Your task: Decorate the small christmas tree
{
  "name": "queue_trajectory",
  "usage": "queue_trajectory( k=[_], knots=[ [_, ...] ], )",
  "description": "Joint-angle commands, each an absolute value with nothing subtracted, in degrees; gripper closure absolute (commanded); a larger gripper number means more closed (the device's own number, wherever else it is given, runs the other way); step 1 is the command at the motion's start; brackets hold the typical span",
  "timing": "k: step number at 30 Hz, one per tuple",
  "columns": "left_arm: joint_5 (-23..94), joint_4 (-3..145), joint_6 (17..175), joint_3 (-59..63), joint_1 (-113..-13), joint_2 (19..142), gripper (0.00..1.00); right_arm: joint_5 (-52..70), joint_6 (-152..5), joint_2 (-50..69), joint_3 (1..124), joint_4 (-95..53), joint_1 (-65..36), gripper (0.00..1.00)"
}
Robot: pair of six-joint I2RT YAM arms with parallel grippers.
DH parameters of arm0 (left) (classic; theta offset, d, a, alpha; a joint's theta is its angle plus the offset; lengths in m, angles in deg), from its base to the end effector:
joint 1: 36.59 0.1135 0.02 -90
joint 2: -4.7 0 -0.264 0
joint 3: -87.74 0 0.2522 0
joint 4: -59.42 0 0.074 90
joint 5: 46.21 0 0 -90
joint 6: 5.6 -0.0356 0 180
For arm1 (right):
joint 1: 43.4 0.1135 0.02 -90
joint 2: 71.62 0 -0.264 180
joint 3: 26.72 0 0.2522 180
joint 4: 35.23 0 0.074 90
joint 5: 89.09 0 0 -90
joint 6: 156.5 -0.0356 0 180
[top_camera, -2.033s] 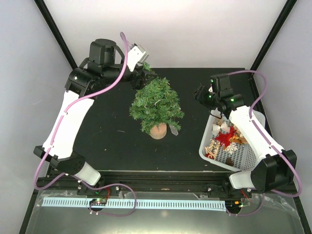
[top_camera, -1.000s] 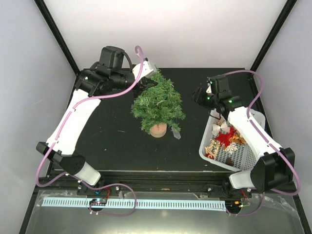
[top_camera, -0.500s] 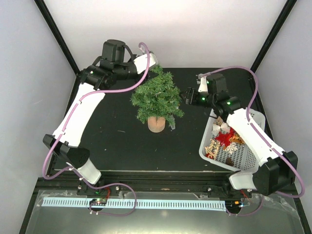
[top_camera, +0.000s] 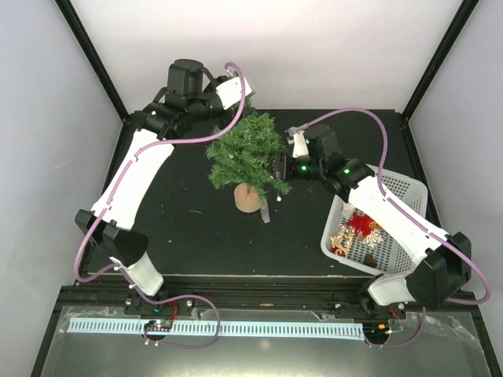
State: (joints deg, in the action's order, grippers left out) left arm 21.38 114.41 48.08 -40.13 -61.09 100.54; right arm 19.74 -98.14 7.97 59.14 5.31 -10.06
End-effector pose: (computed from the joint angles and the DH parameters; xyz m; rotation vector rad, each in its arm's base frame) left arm 0.3211 -0.1613 0.4682 1.1961 1.5373 -0.2488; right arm 0.2543 0.1811 0.3401 -0.2360 2.2989 0.9758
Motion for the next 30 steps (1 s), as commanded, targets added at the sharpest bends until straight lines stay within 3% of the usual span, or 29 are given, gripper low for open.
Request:
queue_trajectory(
  k=[1,16,30],
  knots=[
    [25.4,111.5,49.0,-43.2,-60.7,102.5,0.35,19.6,-99.4,7.4,58.3,2.5,-7.2,0.43],
    [27.9,111.1,51.0,-42.5,-58.8,101.5,0.32,17.3,-100.1,8.9,58.0,1.2,0.2,0.44],
    [24.0,105.5,52.1,-25.0,-58.0,88.7,0.27,12.8,-96.5,6.2,54.6,4.7,1.8,0.44]
  ],
)
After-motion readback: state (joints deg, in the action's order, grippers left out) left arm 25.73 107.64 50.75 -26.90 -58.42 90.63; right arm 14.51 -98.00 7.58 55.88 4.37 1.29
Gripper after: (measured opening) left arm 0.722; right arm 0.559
